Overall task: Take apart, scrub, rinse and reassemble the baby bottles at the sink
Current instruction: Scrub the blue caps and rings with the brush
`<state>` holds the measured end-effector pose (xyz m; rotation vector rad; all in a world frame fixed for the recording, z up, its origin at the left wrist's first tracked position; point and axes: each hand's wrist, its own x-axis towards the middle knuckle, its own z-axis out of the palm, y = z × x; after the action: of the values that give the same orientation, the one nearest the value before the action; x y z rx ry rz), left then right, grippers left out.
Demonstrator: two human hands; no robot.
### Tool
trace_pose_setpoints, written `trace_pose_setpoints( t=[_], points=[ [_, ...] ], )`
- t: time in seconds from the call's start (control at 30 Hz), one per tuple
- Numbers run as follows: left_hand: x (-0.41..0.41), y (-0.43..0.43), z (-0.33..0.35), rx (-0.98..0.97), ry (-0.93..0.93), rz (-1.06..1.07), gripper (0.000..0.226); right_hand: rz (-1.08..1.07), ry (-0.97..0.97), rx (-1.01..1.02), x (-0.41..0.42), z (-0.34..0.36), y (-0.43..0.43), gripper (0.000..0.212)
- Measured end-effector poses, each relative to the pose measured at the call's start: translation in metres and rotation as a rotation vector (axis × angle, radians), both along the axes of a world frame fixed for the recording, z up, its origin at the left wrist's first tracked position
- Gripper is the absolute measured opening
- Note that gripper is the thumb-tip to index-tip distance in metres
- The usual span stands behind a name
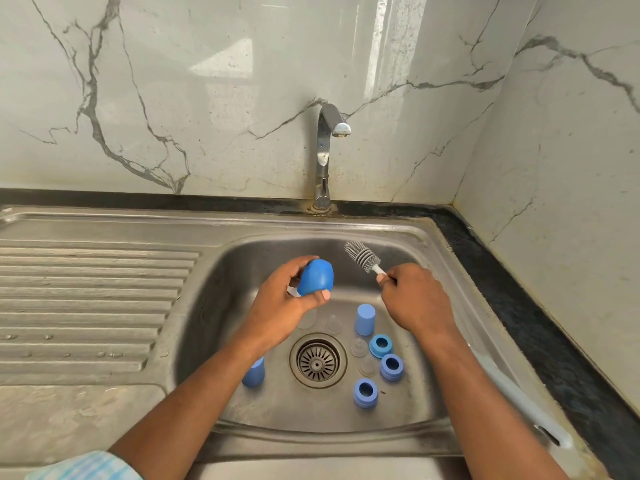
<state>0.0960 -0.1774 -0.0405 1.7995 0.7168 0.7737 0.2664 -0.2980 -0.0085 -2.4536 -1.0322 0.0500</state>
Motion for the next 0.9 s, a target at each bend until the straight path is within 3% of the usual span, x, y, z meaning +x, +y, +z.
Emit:
trace_pose_setpoints(
  t=[0.2,0.4,0.57,0.9],
  points=[
    [0.019,0.007,-0.007,0.030,0.136,0.047,0.047,-0.026,0.020,0.013,0.002,0.000,-0.002,0.029],
    [0.070,0.030,-0.027,0.412,0.477,-0.010,0.057,-0.088,0.060,0.005,0.012,-0.004,-0.002,0.028],
    [0.109,0.038,-0.041,0.697,0.810,-0.025,0.047,-0.090,0.080,0.003,0.017,-0.009,0.000,0.027],
    [0.138,0.056,-0.077,0.802,1.089,-0.086,0.033,-0.066,0.081,-0.030,0.017,-0.016,0.007,0.029]
  ],
)
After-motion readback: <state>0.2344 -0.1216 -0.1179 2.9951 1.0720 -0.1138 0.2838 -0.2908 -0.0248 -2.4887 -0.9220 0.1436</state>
